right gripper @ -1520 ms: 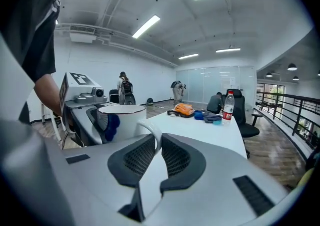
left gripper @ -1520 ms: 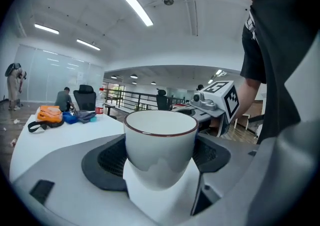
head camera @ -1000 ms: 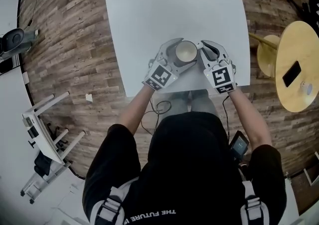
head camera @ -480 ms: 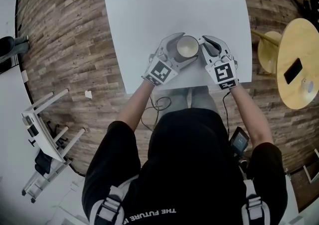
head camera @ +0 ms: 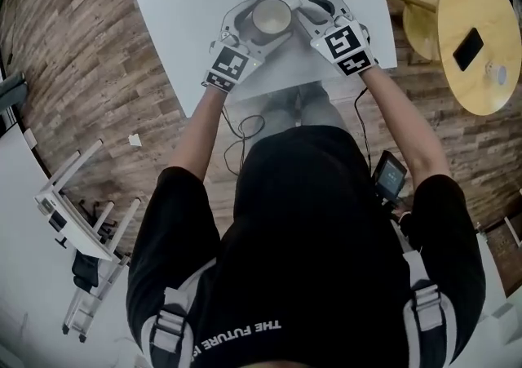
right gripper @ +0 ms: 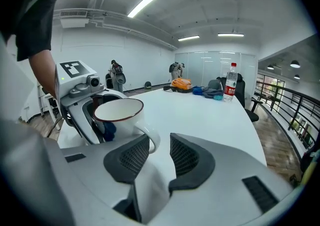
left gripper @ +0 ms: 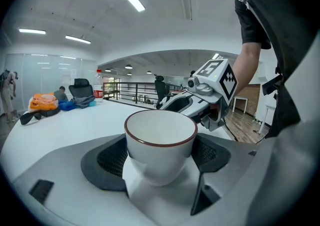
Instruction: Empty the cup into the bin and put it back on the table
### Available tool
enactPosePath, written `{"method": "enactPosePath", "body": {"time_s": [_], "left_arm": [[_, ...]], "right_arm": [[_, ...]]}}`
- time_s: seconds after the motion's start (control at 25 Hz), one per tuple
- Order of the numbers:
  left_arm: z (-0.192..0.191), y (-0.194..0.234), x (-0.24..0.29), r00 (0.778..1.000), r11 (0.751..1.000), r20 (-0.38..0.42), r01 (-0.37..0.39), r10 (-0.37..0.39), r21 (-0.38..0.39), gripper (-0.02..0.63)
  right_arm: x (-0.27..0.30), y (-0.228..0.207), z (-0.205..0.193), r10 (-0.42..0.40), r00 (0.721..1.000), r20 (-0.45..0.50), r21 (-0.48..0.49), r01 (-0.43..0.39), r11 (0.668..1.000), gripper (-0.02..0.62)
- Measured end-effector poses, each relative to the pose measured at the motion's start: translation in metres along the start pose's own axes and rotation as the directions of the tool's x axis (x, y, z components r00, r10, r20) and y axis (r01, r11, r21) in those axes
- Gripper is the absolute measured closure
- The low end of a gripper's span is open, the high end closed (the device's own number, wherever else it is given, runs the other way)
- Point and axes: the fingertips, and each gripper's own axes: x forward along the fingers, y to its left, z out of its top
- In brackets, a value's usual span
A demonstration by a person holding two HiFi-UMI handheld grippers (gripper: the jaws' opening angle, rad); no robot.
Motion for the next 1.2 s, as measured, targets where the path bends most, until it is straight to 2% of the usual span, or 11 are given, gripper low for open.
{"method": "enactPosePath", "body": {"time_s": [0.08, 0.52, 0.68, 0.8, 0.92, 0.96, 1.0, 1.04, 1.08, 1.2], "left_arm": [[0.002, 0.001, -0.005, 1.000, 1.000, -0.001, -0.005, 0.005, -0.002, 0.227], [0.002, -0.010, -0.033, 0.999, 0.998, 0.027, -0.041, 0.042, -0.045, 0.227], [0.011, -0.015, -0.061, 0.994, 0.994, 0.053, -0.089, 0.092, -0.065, 0.227], [0.029, -0.021, -0.098, 0.982, 0.983, 0.099, -0.152, 0.162, -0.105, 0.229], [0.060, -0.032, -0.133, 0.957, 0.963, 0.165, -0.212, 0.239, -0.164, 0.229], [0.072, -0.036, -0.142, 0.946, 0.954, 0.183, -0.230, 0.266, -0.194, 0.230], [0.083, -0.041, -0.150, 0.934, 0.941, 0.193, -0.255, 0.299, -0.224, 0.238], [0.094, -0.045, -0.158, 0.920, 0.925, 0.198, -0.286, 0.338, -0.251, 0.358], [0.103, -0.047, -0.165, 0.905, 0.908, 0.203, -0.313, 0.375, -0.279, 0.574], [0.129, -0.053, -0.180, 0.872, 0.874, 0.239, -0.330, 0.427, -0.356, 0.584]], "right_arm": [[-0.002, 0.000, -0.001, 0.001, 1.000, -0.013, 0.014, -0.001, 1.000, 0.468], [-0.036, 0.010, -0.009, -0.041, 0.999, -0.029, -0.023, 0.041, 0.999, 0.468], [-0.058, 0.015, -0.001, -0.074, 0.997, -0.022, -0.038, 0.073, 0.997, 0.468], [-0.086, 0.026, 0.027, -0.103, 0.994, 0.033, -0.036, 0.104, 0.994, 0.468], [-0.116, 0.040, 0.067, -0.120, 0.985, 0.120, -0.014, 0.122, 0.992, 0.469], [-0.125, 0.044, 0.080, -0.126, 0.980, 0.153, 0.001, 0.128, 0.992, 0.481], [-0.134, 0.048, 0.092, -0.131, 0.974, 0.186, 0.023, 0.129, 0.991, 0.535], [-0.143, 0.051, 0.103, -0.130, 0.968, 0.216, 0.050, 0.122, 0.991, 0.569], [-0.150, 0.054, 0.113, -0.121, 0.962, 0.244, 0.082, 0.104, 0.991, 0.578], [-0.163, 0.064, 0.139, -0.089, 0.948, 0.306, 0.156, 0.043, 0.987, 0.578]]}}
